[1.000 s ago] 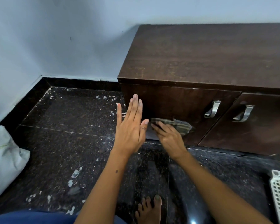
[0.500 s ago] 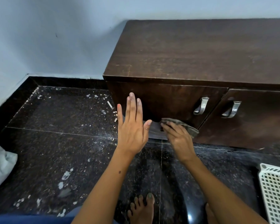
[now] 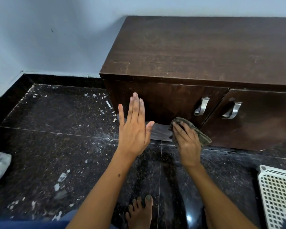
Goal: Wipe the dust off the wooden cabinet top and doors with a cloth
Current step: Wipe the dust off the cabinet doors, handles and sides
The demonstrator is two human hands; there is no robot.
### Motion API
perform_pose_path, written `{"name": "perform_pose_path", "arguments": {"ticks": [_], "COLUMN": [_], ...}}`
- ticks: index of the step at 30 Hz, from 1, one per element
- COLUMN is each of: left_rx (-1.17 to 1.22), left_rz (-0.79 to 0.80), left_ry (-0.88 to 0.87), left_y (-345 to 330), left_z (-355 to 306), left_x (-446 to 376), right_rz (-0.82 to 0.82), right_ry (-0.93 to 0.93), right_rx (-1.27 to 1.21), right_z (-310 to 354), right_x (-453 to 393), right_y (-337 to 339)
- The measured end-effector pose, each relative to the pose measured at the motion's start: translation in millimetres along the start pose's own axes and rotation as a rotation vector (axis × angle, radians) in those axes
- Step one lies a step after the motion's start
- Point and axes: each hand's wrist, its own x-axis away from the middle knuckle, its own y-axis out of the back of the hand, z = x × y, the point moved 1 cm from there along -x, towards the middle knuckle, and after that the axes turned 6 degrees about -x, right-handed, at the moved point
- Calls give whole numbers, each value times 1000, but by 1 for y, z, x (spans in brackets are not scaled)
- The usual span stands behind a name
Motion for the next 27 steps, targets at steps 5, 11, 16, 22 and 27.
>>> {"name": "perform_pose_path", "arguments": {"ticks": [5, 11, 16, 22, 27], "left_rx": [8, 17, 11, 11, 17], "left_rz": [21, -22, -21, -50, -49], "left_ry": [11, 14, 17, 14, 20], "left_y": [2, -3, -9, -10, -10], "left_z": [-5, -2, -4, -3, -4], "left_x": [0, -1, 0, -1, 0], "right_rz": [152, 145, 69, 148, -132], "right_ry": [104, 57, 91, 109, -73], "right_rx": [-13, 82, 6, 89, -25], "right_z": [19, -22, -8, -29, -18], "right_x": [-3, 17, 9, 23, 12], "right_y": [-20, -6, -15, -3, 1]}}
